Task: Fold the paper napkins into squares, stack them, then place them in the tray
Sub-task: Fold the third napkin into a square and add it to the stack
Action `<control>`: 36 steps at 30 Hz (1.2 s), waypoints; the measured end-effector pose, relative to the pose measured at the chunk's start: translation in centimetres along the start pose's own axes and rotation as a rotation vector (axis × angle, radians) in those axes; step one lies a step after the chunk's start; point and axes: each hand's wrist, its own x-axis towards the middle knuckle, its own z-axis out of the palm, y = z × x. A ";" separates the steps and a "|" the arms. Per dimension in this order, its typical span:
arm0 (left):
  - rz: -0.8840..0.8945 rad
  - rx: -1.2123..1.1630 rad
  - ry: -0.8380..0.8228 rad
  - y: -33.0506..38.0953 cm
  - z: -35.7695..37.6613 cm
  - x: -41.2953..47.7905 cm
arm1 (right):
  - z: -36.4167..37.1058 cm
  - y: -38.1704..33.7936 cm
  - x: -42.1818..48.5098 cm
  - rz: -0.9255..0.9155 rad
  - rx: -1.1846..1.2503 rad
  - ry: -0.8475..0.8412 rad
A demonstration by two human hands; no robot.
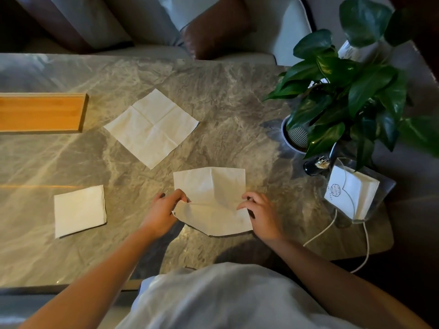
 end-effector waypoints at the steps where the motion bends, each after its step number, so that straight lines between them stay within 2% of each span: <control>1: -0.002 0.037 0.028 -0.3 0.0 -0.2 | 0.1 -0.2 0.2 -0.003 0.053 0.032; 3: -0.030 0.088 0.089 -0.9 -0.1 -0.4 | 0.0 -0.5 0.4 0.097 0.205 0.050; 5: -0.047 0.109 0.151 -1.5 -0.1 -0.7 | -0.1 -0.6 0.7 0.274 0.323 0.027; 8: -0.092 0.045 0.194 -1.7 0.0 -1.0 | -0.4 -0.6 0.7 0.389 0.356 0.014; 14: -0.258 -0.019 0.193 -1.6 0.7 -1.0 | -0.9 -1.2 0.9 0.448 0.405 -0.031; 24: -0.306 0.052 0.223 -1.6 1.6 -2.1 | -0.7 -1.3 1.1 0.481 0.373 -0.068; 36: -0.355 -0.003 0.212 -1.9 1.7 -1.4 | 0.1 -1.5 0.3 0.534 0.345 -0.058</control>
